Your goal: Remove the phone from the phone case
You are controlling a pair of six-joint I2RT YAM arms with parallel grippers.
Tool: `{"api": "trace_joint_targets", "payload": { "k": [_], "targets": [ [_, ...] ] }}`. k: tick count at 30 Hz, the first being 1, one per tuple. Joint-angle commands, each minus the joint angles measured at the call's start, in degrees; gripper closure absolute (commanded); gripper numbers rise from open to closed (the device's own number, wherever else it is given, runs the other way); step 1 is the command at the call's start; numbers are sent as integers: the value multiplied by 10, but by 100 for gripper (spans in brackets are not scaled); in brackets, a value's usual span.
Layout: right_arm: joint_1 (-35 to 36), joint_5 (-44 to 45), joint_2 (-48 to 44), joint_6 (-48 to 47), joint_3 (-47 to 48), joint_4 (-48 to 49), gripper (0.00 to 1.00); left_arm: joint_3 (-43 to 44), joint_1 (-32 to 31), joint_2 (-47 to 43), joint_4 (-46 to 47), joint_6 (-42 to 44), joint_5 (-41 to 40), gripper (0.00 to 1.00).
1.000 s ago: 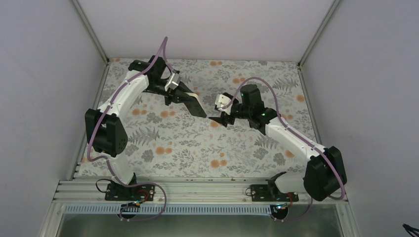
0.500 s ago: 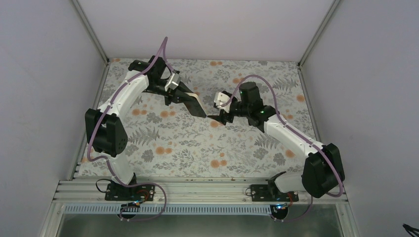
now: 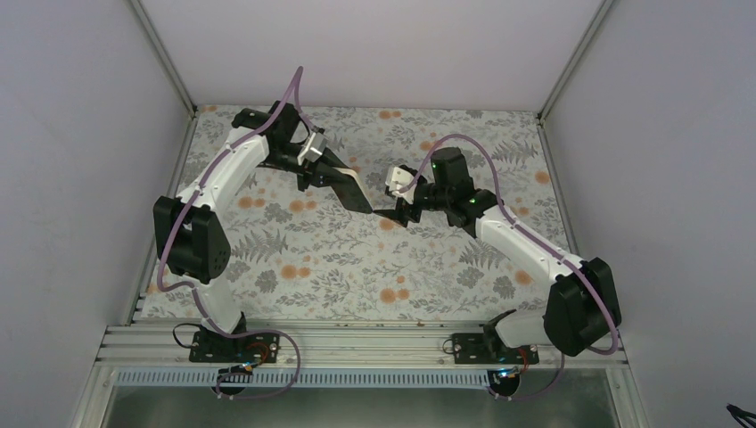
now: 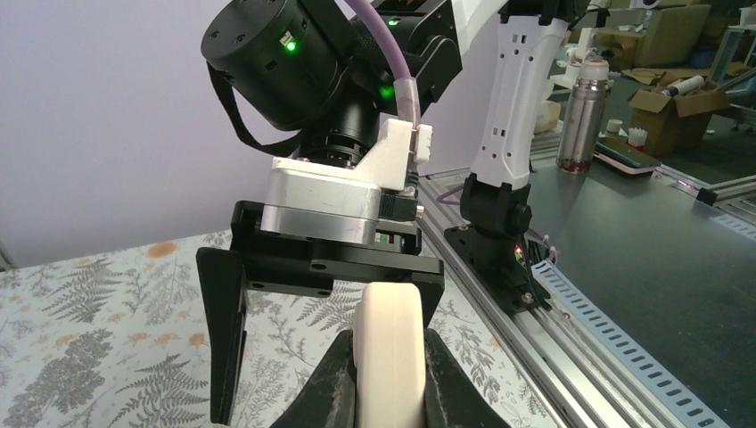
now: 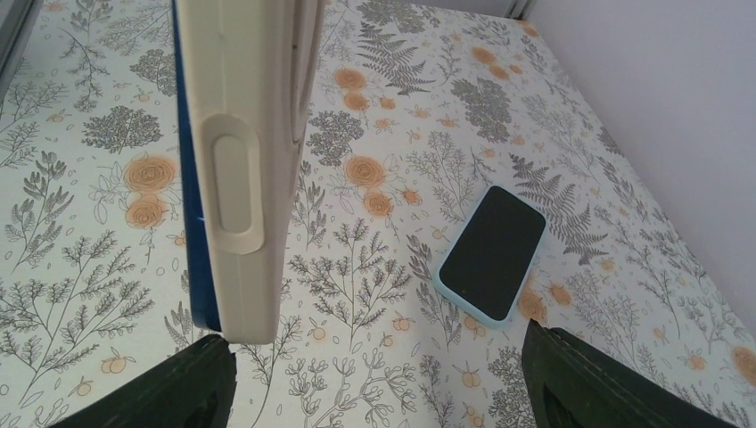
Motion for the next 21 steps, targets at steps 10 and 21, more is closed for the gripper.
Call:
{"api": "trace_joint_targets", "payload": {
  "k": [10, 21],
  "targets": [
    [5, 9, 8, 22, 20, 40, 17, 10, -16, -2, 2, -2, 158, 98],
    [4, 66, 20, 51, 76, 78, 16, -3, -33, -7, 3, -19, 182, 98]
  ]
}}
